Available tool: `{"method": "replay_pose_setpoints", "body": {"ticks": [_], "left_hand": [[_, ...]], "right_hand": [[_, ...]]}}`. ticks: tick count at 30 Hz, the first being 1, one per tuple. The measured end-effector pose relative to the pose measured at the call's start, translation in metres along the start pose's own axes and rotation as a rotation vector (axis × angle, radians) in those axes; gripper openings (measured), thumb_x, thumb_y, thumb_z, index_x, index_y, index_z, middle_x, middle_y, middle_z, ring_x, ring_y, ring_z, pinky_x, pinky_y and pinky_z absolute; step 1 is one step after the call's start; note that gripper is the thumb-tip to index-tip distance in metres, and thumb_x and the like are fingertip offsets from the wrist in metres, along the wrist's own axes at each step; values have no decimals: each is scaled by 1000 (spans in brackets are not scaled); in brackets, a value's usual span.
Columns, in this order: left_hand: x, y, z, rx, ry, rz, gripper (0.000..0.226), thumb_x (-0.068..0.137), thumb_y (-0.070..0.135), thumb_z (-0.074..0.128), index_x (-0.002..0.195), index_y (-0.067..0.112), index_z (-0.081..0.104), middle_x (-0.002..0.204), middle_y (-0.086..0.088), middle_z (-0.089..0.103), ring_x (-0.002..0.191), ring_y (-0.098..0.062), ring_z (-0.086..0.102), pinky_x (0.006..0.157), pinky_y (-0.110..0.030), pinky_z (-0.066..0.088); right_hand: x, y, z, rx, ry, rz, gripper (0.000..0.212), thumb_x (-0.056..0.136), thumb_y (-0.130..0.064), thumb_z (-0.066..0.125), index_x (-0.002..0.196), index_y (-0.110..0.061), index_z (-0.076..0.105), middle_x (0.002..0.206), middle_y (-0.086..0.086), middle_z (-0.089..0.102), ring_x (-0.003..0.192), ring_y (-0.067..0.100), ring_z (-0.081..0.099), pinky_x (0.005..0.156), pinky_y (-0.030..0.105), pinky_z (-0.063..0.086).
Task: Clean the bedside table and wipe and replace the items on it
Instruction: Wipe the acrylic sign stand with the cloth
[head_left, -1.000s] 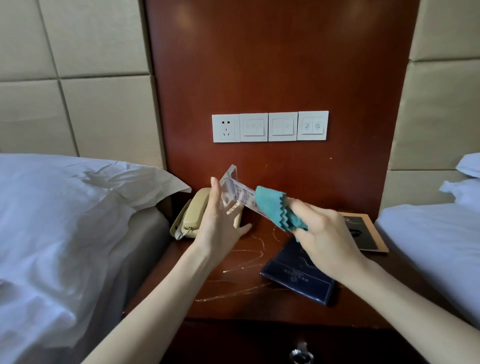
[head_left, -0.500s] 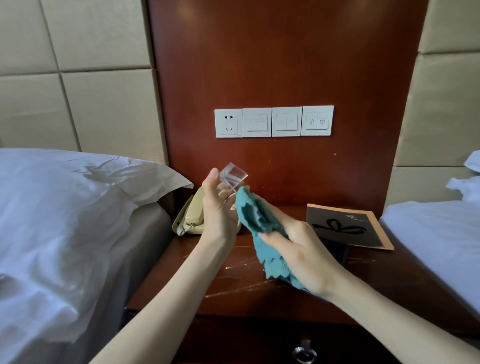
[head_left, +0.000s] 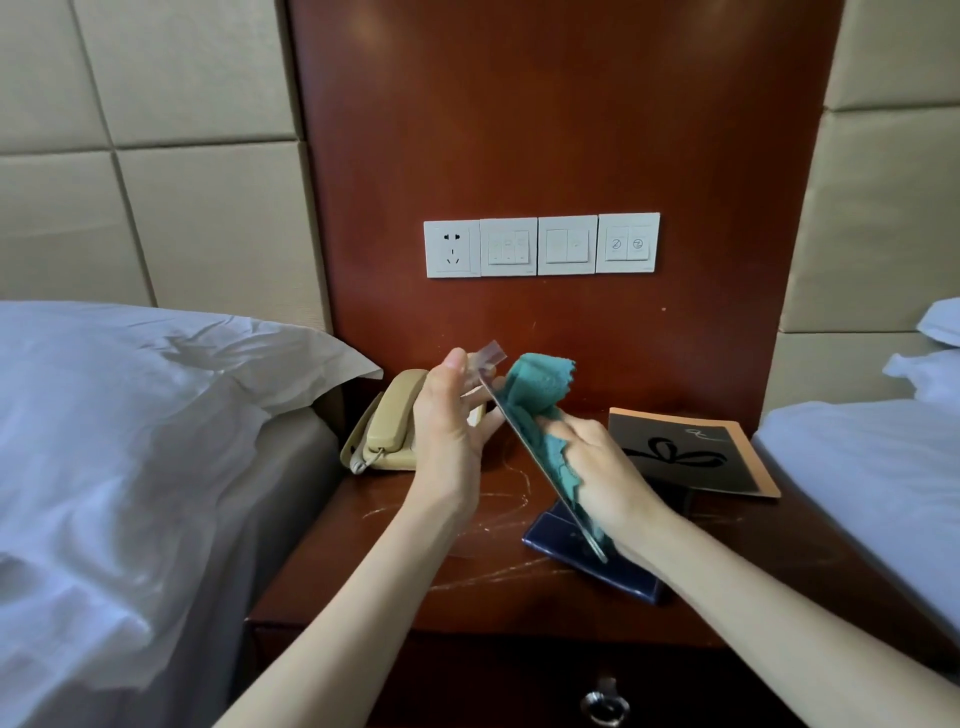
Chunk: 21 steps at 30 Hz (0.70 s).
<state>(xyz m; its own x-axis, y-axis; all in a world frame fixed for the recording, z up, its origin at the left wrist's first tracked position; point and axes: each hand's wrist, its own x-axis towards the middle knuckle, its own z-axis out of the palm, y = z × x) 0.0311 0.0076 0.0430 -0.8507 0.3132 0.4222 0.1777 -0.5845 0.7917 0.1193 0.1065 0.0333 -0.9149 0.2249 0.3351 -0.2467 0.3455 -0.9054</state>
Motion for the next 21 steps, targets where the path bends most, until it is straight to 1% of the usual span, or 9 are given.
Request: {"method": "replay_pose_setpoints", "body": {"ticks": [3, 5, 7, 9, 11, 13, 16, 18, 21], "left_hand": [[4, -2, -2, -27, 60, -9, 77, 62, 60, 59, 113, 3, 60, 115, -17, 65, 111, -29, 62, 82, -36, 54], [6, -2, -3, -33, 66, -28, 88, 61, 62, 58, 117, -5, 54, 110, -21, 62, 105, -35, 58, 83, -42, 49], [5, -1, -5, -38, 53, -29, 82, 64, 61, 56, 113, -5, 55, 101, -20, 58, 97, -35, 53, 81, -45, 44], [5, -1, -7, -47, 75, -19, 70, 70, 56, 55, 109, -2, 57, 101, -17, 61, 94, -31, 57, 79, -41, 49], [6, -1, -9, -33, 101, 1, 51, 74, 52, 54, 99, 9, 62, 96, -6, 67, 91, -21, 63, 78, -35, 54], [8, 2, -11, -12, 101, 14, 40, 74, 52, 54, 90, 17, 66, 91, 0, 69, 89, -17, 62, 81, -36, 53], [14, 8, -12, -33, 108, 39, 30, 73, 52, 55, 76, 27, 73, 83, 7, 71, 86, -13, 63, 78, -31, 53], [18, 10, -12, -32, 123, 56, 30, 72, 52, 57, 86, 27, 68, 90, 5, 70, 91, -14, 65, 82, -32, 54], [24, 13, -11, -2, 153, 91, 39, 70, 54, 59, 94, 23, 61, 90, 2, 68, 86, -12, 66, 84, -33, 55]], "right_hand": [[-8, -1, 9, 33, 12, -51, 26, 101, -28, 38, 102, -27, 65, 97, -10, 72, 92, -1, 65, 87, 22, 50], [-12, 0, 14, 41, -13, -101, 27, 101, -31, 40, 114, -27, 64, 104, -12, 72, 99, -2, 65, 81, 15, 50], [-13, -1, 16, 49, -35, -117, 29, 101, -29, 41, 124, -26, 60, 111, -14, 70, 105, -2, 63, 80, 9, 48], [-13, -2, 12, 60, -43, -91, 28, 101, -27, 41, 119, -22, 63, 108, -13, 72, 102, -1, 64, 79, 8, 47], [-12, 2, 8, 104, -45, -52, 26, 102, -21, 38, 104, -24, 64, 94, -22, 72, 91, -13, 63, 73, 2, 45], [-10, 10, 5, 120, -36, -15, 31, 102, -11, 32, 98, -32, 54, 87, -30, 67, 80, -29, 53, 70, -7, 38], [-8, 25, 0, 83, -29, 62, 43, 103, -4, 26, 104, -40, 50, 117, -18, 53, 103, -16, 49, 86, -1, 37], [-7, 29, 1, 99, -8, 68, 42, 103, -3, 28, 117, -31, 57, 125, -9, 58, 112, -3, 53, 90, 5, 38], [-8, 33, 4, 165, 41, 94, 33, 103, -11, 33, 109, -30, 60, 109, -19, 64, 104, -8, 58, 91, 11, 43]]}}
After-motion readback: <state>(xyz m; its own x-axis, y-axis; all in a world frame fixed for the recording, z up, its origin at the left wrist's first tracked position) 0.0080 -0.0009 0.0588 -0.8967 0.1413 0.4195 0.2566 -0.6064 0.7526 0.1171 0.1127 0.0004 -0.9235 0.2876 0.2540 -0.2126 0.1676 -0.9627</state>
